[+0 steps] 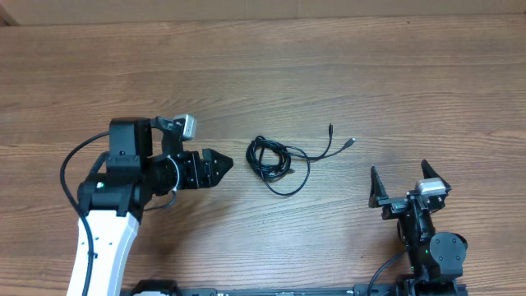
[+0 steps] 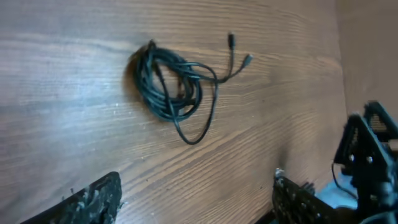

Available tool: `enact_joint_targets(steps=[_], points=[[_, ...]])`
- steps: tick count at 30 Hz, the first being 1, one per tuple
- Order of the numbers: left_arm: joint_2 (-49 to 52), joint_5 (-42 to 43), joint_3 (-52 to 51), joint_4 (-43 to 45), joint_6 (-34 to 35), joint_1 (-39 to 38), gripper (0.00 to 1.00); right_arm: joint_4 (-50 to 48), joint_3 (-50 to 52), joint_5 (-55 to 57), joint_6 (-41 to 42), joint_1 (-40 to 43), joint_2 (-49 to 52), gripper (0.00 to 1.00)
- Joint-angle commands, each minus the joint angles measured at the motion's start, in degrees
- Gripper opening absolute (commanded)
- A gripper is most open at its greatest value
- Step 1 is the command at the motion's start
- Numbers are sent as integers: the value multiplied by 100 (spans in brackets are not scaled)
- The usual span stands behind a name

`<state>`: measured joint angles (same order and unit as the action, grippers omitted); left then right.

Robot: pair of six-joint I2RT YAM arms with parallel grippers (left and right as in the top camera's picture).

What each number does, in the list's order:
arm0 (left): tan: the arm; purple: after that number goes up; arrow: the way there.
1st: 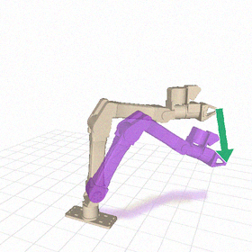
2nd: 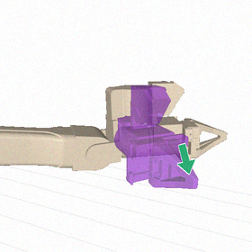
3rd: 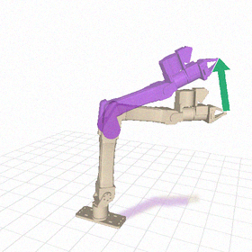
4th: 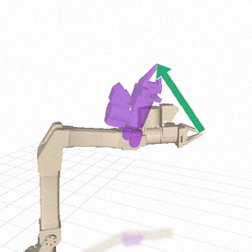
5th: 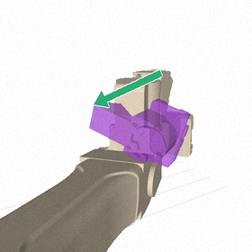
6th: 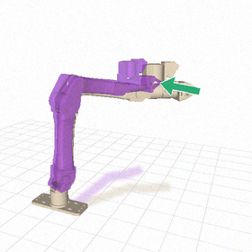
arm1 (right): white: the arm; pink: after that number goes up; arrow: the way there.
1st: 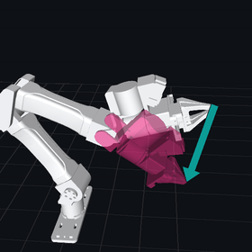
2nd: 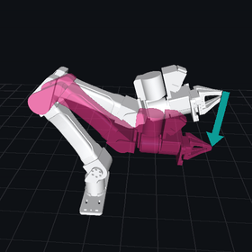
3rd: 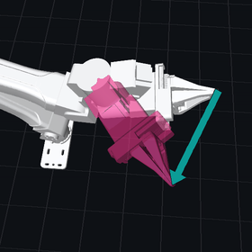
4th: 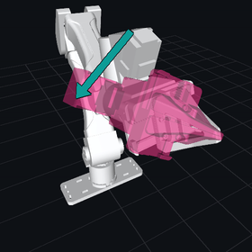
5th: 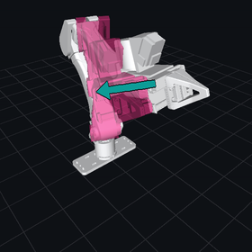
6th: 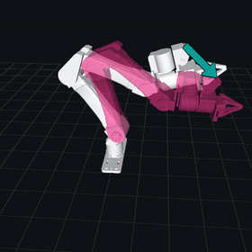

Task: Untangle cables
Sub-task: 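Move the left gripper forward and down onto the black cable coil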

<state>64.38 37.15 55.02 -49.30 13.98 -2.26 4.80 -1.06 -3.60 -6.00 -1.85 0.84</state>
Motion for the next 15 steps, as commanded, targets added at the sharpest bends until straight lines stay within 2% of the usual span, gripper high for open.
enact_joint_targets(steps=[1, 4, 12, 15], points=[[199, -697, 136, 2, 756, -267, 73, -15, 59, 55, -9, 37, -68, 100], [356, -1322, 136, 2, 1268, -632, 69, -15, 59, 55, -9, 37, -68, 100], [901, -2951, 136, 184, 2566, -1755, 70, -17, 59, 55, -9, 37, -66, 100], [1165, -3226, 136, 507, 2767, -2002, 71, -17, 59, 55, -9, 37, -66, 100]])
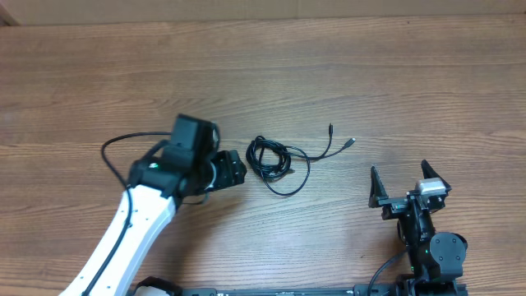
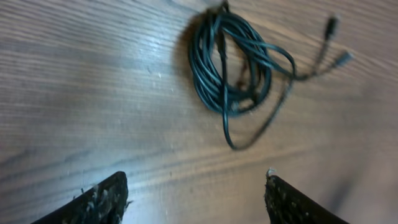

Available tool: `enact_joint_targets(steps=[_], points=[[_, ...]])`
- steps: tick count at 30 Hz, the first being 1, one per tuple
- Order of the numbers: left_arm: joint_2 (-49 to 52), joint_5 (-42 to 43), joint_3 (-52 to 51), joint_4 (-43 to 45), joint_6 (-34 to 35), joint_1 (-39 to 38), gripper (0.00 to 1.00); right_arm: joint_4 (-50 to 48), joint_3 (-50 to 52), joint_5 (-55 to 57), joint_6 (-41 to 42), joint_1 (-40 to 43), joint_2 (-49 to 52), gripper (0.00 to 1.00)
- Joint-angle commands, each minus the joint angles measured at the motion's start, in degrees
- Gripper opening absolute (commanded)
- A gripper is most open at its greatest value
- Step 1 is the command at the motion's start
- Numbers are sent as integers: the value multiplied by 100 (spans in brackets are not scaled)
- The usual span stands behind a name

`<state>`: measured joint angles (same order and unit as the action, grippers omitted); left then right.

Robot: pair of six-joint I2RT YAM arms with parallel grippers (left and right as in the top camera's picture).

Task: Untangle cables

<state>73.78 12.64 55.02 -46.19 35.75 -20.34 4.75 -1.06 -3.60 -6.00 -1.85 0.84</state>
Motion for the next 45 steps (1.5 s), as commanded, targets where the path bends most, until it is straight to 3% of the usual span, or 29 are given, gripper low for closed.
enact_joint_targets(steps=[1, 9, 15, 24, 28, 31, 39, 42, 45], points=[[321, -774, 136, 350, 595, -254, 72, -13, 59, 55, -9, 37, -66, 100], [1220, -772, 136, 1440, 632, -531, 79, -11, 59, 55, -9, 37, -66, 100], [1869, -667, 136, 1696, 629, -608, 79, -11, 59, 55, -9, 37, -68, 100], [2688, -680, 136, 1821, 627, -638, 46, -11, 59, 55, -9, 37, -66, 100], [2883, -680, 136, 1794, 627, -638, 18, -11, 59, 55, -9, 37, -68, 100], [2924, -669, 136, 1762, 627, -638, 4, -11, 59, 55, -9, 37, -68, 100], [2787, -662, 160, 1397, 756, -570, 4, -11, 59, 55, -9, 37, -68, 100], [2549, -667, 302, 975, 1329, -446, 4, -11, 59, 55, -9, 37, -66, 100], [2216, -586, 466, 385, 2424, -328, 4, -11, 59, 55, -9, 37, -66, 100]])
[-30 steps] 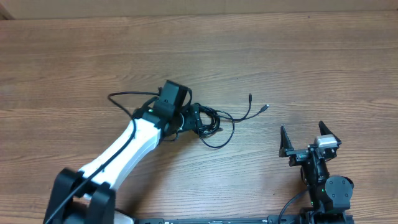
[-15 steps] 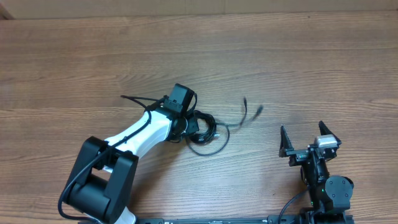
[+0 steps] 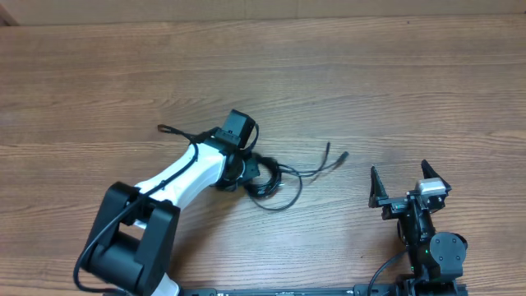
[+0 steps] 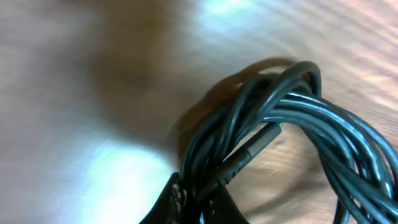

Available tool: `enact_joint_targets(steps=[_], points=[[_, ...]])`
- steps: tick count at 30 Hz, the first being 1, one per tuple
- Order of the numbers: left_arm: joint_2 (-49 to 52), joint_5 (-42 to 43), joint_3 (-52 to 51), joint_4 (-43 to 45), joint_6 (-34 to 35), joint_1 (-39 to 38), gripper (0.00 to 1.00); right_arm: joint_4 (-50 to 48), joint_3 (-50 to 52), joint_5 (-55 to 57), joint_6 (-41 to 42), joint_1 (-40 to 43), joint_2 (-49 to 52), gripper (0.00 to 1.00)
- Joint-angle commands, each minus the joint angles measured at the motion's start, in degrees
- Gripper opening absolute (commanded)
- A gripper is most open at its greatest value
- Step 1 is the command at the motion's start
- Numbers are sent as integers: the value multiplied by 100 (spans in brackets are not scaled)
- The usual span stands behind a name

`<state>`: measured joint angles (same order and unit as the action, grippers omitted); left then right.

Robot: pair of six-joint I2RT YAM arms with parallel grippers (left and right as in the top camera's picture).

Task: Untangle cables

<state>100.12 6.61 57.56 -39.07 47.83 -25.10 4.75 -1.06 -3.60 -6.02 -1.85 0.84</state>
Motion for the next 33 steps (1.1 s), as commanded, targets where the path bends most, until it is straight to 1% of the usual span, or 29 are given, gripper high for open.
enact_joint_targets(steps=[1, 3, 4, 5, 6, 8, 9, 10, 11, 14, 15, 17, 18, 19, 22, 25, 29, 33], points=[[-529, 155, 223, -459, 1620, 160, 4, -11, 59, 55, -7, 37, -66, 100], [-704, 621, 223, -531, 2199, 155, 4, -11, 59, 55, -7, 37, -68, 100], [-758, 879, 223, -503, 2332, 144, 4, -13, 59, 55, -7, 37, -68, 100], [-787, 1054, 223, -444, 2378, 136, 10, -13, 59, 55, -7, 37, -66, 100], [-800, 1239, 223, -376, 2376, 118, 26, -11, 59, 55, -7, 37, -68, 100], [-796, 1311, 221, -404, 2365, 85, 50, -11, 59, 55, -7, 37, -68, 100], [-789, 1274, 221, -444, 2291, 68, 68, -11, 59, 55, -7, 37, -66, 100], [-789, 1233, 221, -463, 2111, 55, 77, -11, 59, 55, -7, 37, -68, 100], [-787, 1204, 221, -463, 1915, 52, 80, -11, 59, 55, -7, 37, -68, 100], [-787, 949, 221, -461, 1226, 52, 83, -11, 59, 55, -7, 37, -66, 100], [-787, 841, 221, -461, 1012, 55, 80, -11, 59, 57, -7, 37, -68, 100], [-787, 455, 221, -439, 450, 52, 71, -11, 59, 57, -7, 37, -66, 100], [-787, 216, 221, -433, 212, 48, 69, -11, 59, 55, -7, 37, -68, 100], [-780, -245, 221, -415, -72, 42, 68, -11, 59, 55, -7, 37, -68, 100], [-754, -804, 219, -415, -273, 39, 67, -11, 59, 55, -7, 37, -68, 100], [-708, -955, 216, -404, -286, 33, 66, -13, 59, 55, -7, 37, -68, 100], [-551, -778, 216, -260, -284, 31, 63, -11, 59, 55, -7, 37, -68, 100], [-326, -367, 216, -76, -284, 26, 61, -13, 59, 55, -7, 37, -66, 100]])
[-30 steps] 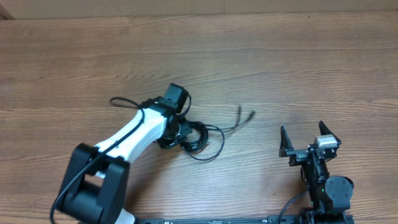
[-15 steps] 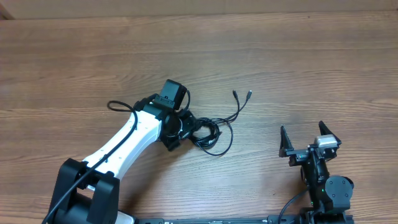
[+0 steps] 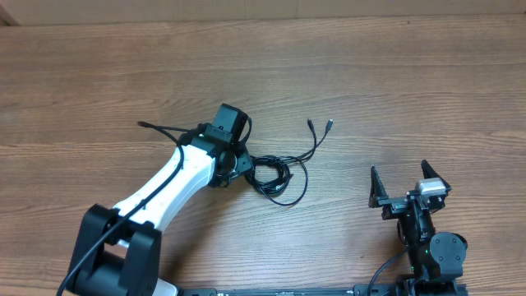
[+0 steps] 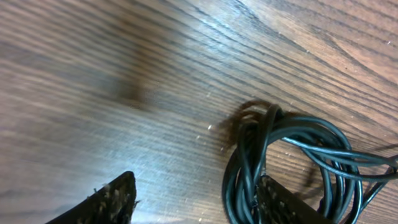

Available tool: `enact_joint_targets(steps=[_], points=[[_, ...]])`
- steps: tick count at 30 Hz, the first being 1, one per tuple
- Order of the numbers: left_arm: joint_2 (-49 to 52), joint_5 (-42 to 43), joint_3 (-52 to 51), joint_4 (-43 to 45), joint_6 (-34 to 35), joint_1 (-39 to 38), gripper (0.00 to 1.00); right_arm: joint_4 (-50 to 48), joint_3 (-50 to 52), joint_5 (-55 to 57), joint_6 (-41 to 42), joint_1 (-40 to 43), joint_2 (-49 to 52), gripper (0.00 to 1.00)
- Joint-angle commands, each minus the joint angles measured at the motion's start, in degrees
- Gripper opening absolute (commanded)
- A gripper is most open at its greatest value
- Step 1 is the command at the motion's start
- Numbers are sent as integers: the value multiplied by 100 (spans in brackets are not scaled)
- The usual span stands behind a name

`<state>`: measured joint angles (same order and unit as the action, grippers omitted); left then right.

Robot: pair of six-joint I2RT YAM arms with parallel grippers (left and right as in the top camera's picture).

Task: Untangle cables

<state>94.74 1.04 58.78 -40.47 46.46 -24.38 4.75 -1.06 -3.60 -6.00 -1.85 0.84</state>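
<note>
A black cable (image 3: 273, 176) lies tangled in a small coil at the table's middle, its two plug ends (image 3: 319, 125) fanned out to the upper right. My left gripper (image 3: 245, 169) is down at the coil's left edge. In the left wrist view the gripper (image 4: 193, 200) is open, and the coil (image 4: 292, 155) lies against the right fingertip (image 4: 283, 202), with several strands just inside it. The left fingertip (image 4: 106, 200) is over bare wood. My right gripper (image 3: 408, 187) rests open at the front right, well away from the cable.
The brown wooden table (image 3: 99, 74) carries only the cable. The left arm's own black lead (image 3: 164, 129) loops out beside its wrist. The right arm's base (image 3: 431, 247) sits at the front edge.
My left gripper was closed on the coil's strands and is now open at the coil's left edge. The cable has shifted, its plug ends now farther up and left. The right arm is unchanged.
At first my left gripper stood open well left of the coil, then open and nearer to it. Later it was down on the coil, closed on strands. Now it is open, and the cable lies slightly shifted with its ends swung upward.
</note>
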Motion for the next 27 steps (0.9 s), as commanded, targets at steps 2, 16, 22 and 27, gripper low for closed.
enact_joint_targets(steps=[2, 16, 22, 27], points=[[348, 337, 94, 127, -146, -50, 55, -11, 59, 57, -9, 37, -68, 100], [1169, 323, 94, 149, -151, -216, 4, -13, 59, 55, -9, 37, -66, 100], [1036, 302, 144, 70, -474, -179, 4, -11, 59, 55, -9, 37, -68, 100], [774, 297, 417, -356, -787, -173, 4, -13, 59, 55, -9, 37, -68, 100]])
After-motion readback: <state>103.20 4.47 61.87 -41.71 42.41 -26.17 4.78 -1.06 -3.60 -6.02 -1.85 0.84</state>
